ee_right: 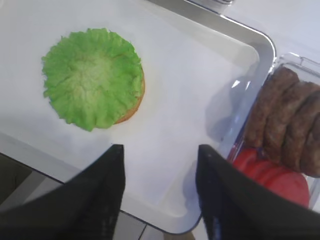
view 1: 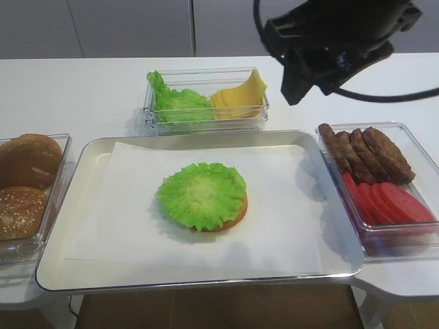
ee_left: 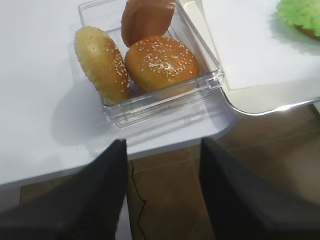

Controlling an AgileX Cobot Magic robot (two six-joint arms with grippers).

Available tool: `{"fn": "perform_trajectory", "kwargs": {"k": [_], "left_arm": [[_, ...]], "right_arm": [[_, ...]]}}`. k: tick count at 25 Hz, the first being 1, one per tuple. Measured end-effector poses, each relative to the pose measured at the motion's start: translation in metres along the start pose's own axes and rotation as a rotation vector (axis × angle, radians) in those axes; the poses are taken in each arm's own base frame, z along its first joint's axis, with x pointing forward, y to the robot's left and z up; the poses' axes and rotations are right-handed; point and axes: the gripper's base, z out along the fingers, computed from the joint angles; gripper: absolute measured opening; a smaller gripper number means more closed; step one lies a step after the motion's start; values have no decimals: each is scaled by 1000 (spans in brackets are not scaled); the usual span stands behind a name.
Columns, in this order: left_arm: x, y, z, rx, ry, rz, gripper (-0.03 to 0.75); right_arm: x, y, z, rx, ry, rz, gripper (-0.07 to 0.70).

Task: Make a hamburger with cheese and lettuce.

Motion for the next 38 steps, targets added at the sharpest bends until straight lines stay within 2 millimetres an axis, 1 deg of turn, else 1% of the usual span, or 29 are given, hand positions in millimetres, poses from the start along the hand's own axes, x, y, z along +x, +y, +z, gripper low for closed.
{"fn": "perform_trajectory", "kwargs": {"k": [5, 9, 17, 20, 23, 25, 28, 34, 38], "left_arm": [[0, 0, 0, -1, 0, 1, 352], [0, 0, 0, -1, 0, 1, 352], [0, 0, 0, -1, 0, 1, 352], [0, 0, 0, -1, 0, 1, 352], [0, 0, 0, -1, 0, 1, 352], [0, 0, 0, -1, 0, 1, 352], [0, 0, 0, -1, 0, 1, 352], [0, 0, 0, -1, 0, 1, 352], [0, 0, 0, -1, 0, 1, 352]], "right_arm": [[26, -9, -24, 76, -46, -4, 369], [51, -16, -41, 134, -83, -8, 369], [101, -21, -69, 134, -161, 36, 368], [121, -30, -81, 140, -206, 104, 368], [143, -43, -92, 181, -258, 189, 368], [158, -47, -98, 206, -287, 231, 368], [175, -49, -98, 216, -307, 264, 368], [212, -52, -92, 250, -333, 358, 368], [232, -51, -86, 271, -351, 399, 368]]}}
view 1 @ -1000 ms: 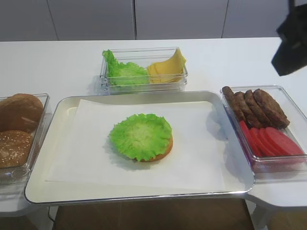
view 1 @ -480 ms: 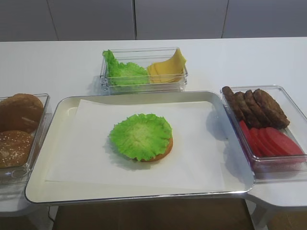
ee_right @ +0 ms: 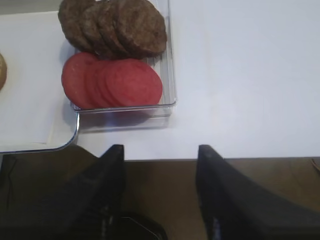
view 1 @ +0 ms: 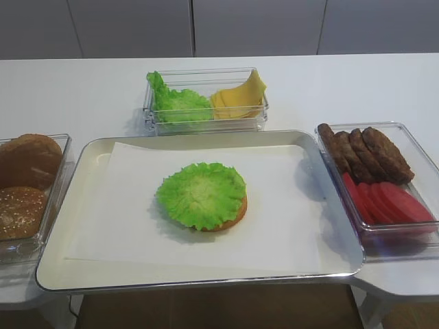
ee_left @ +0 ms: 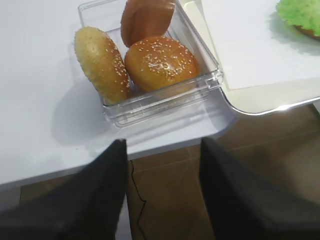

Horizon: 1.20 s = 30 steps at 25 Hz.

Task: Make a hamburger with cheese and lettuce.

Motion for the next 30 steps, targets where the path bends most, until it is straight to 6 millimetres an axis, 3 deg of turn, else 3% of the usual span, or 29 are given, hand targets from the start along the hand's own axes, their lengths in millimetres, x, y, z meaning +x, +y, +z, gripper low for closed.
{"fn": "perform_trajectory", "kwargs": {"k": [10, 20, 30], "left_arm": [[0, 0, 0, 0, 0, 0, 352], [0, 0, 0, 0, 0, 0, 352], [0, 0, 0, 0, 0, 0, 352]], "right_arm": [[48, -8, 9, 33, -33, 45, 368], [75, -11, 27, 33, -122, -39, 368], [102, -9, 20, 37, -309, -132, 368]]}}
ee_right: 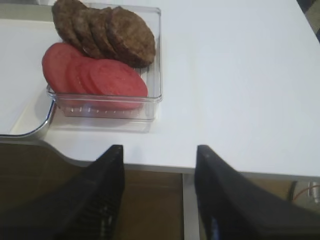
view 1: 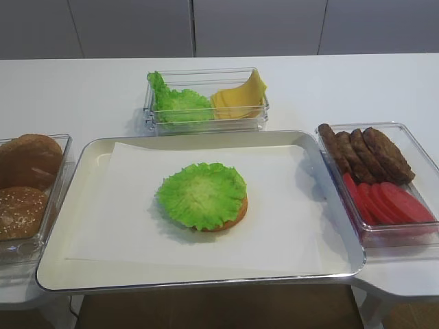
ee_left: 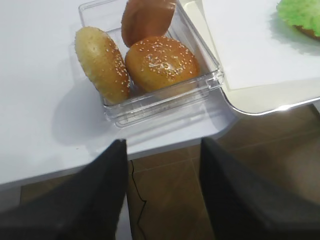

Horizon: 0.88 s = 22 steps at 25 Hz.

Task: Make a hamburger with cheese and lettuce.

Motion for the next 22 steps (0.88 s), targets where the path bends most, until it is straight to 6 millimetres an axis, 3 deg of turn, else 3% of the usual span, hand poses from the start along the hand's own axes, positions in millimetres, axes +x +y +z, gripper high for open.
{"fn": "perform_trajectory", "kwargs": {"k": [22], "left_arm": [[0, 0, 0, 0, 0, 0, 352]], "right_arm": [[3, 4, 2, -45, 13, -3, 368]]}}
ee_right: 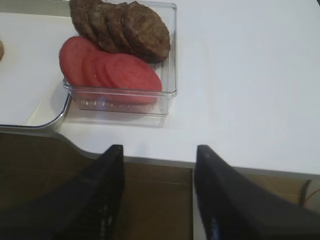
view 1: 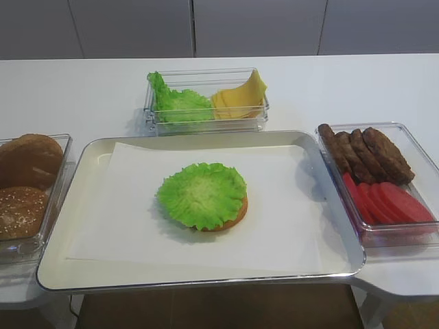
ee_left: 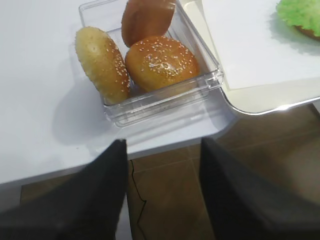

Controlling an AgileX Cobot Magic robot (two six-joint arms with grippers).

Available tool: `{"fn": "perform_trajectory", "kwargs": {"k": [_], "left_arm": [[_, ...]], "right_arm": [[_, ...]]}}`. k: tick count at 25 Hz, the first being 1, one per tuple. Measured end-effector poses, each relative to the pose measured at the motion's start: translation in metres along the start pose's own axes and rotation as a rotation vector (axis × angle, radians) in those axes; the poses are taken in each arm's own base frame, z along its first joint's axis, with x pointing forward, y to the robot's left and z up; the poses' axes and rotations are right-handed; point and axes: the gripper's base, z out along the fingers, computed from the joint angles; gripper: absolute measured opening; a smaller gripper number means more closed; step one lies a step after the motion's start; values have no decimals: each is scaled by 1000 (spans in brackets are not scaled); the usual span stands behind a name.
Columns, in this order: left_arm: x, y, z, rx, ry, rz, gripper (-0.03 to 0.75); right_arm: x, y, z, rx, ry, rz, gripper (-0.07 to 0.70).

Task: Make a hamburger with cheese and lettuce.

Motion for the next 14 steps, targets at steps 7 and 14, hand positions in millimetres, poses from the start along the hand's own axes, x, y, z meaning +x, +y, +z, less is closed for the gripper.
{"fn": "perform_trajectory", "kwargs": {"k": [7, 14], "left_arm": [[0, 0, 0, 0, 0, 0, 352], [0, 0, 0, 0, 0, 0, 352]], "right_arm": [[0, 0, 0, -2, 0, 1, 368], [0, 0, 0, -4, 0, 2, 368]]}}
